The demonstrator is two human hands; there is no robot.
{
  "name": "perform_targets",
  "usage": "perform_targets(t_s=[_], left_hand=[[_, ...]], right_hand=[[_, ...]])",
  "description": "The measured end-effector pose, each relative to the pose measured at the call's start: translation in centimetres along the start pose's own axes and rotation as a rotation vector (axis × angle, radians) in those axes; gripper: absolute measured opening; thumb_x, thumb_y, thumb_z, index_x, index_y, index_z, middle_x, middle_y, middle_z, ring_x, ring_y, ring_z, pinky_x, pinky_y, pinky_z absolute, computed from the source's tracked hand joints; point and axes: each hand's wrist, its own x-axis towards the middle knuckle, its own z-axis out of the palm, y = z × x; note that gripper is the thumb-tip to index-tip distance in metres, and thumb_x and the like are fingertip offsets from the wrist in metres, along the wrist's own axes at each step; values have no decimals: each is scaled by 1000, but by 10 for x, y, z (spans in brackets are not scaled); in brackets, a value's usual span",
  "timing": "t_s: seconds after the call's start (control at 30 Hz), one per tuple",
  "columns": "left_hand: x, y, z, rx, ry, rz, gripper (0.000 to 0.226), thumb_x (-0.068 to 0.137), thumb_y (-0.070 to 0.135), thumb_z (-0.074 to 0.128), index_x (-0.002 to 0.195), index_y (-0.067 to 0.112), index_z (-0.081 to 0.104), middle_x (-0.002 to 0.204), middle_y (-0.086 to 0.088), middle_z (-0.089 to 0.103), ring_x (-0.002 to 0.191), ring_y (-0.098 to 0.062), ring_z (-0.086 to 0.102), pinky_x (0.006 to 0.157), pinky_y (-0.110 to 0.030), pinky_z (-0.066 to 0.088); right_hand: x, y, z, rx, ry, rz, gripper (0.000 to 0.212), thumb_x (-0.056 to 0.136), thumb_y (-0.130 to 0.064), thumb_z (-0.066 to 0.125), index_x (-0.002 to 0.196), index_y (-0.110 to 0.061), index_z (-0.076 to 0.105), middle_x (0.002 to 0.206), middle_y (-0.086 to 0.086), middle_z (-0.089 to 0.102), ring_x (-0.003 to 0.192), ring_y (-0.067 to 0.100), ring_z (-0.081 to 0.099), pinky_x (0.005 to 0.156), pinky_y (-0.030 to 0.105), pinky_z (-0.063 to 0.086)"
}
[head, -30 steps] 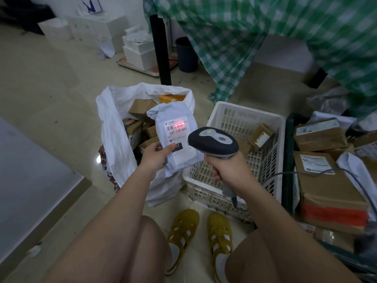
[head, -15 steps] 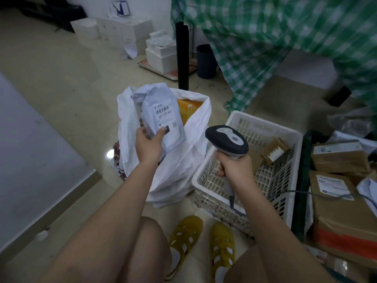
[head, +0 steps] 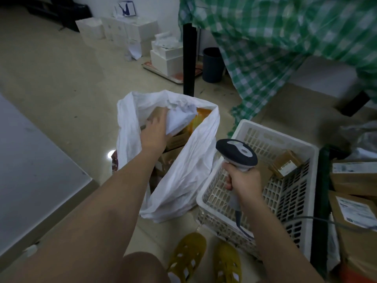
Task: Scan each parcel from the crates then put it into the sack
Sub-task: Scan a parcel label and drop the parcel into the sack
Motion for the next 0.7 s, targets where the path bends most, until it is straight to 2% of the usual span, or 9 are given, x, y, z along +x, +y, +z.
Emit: perform_targets(t_s=[0.07, 0.1, 0.17, 0.23, 0.3, 0.4, 0.47, 0.53, 0.7], left_hand=[[-2, -5, 18, 253, -210, 66, 79, 90, 34, 63, 151, 28, 14, 133, -13, 49, 117, -33, 50, 81, -41, 47], [-6, -9, 27, 296, -319, 57, 77, 92, 40, 59, 152, 29, 13, 136, -14, 46, 120, -34, 47, 87, -42, 47], [-12, -15, 37, 163, -489, -3, 75, 95, 46, 50, 154, 29, 7, 149, -17, 34, 131, -37, 38, 101, -45, 39], [-15, -22, 38, -105, -584, -66, 76, 97, 41, 50, 154, 24, 3, 156, -15, 24, 139, -37, 31, 110, -43, 31], [-17, -21, 26, -371, -551, -120, 74, 97, 28, 54, 155, 17, 9, 156, -12, 25, 142, -32, 28, 114, -37, 27], [-34, -12, -2, -548, -418, -183, 56, 98, 17, 52, 149, 9, 31, 154, -9, 32, 141, -26, 31, 112, -31, 27], [-51, -1, -18, -646, -384, -207, 43, 98, 17, 50, 141, 9, 45, 144, -9, 45, 128, -25, 46, 101, -26, 39], [-70, 15, -33, -784, -387, -248, 36, 98, 17, 51, 133, 11, 53, 127, -5, 56, 108, -19, 58, 81, -18, 44], [-97, 66, -48, -943, -465, -148, 28, 98, 18, 51, 125, 16, 59, 121, 4, 56, 109, -12, 53, 86, -25, 43]], right_hand=[[5, -1, 3, -6, -3, 5, 25, 86, -11, 68, 66, -4, 55, 51, 9, 49, 39, 14, 43, 40, 22, 41], [7, -1, 4, -20, -5, 8, 26, 86, -10, 68, 65, -4, 54, 50, 8, 49, 36, 12, 43, 39, 20, 41], [12, -2, 4, -43, -7, 15, 28, 86, -9, 67, 63, -3, 53, 49, 8, 49, 33, 10, 43, 38, 19, 40], [17, -3, 4, -61, -10, 23, 30, 86, -9, 67, 60, -2, 52, 49, 10, 50, 34, 12, 45, 42, 24, 43], [22, -4, 4, -67, -7, 36, 30, 84, -10, 68, 59, -3, 53, 50, 11, 52, 38, 17, 47, 49, 29, 45], [22, -10, 5, -29, 11, 47, 29, 83, -11, 69, 59, -6, 53, 52, 11, 52, 44, 20, 48, 52, 31, 43], [17, -14, 4, 8, 13, 50, 27, 83, -9, 68, 61, -6, 53, 53, 11, 51, 46, 20, 47, 52, 30, 42], [11, -17, 1, 40, 4, 56, 24, 84, -8, 67, 65, -6, 53, 56, 12, 50, 48, 20, 47, 54, 31, 42], [4, -26, -32, 150, 103, 56, 23, 86, -10, 67, 67, -10, 54, 56, 7, 51, 48, 18, 48, 55, 30, 44]])
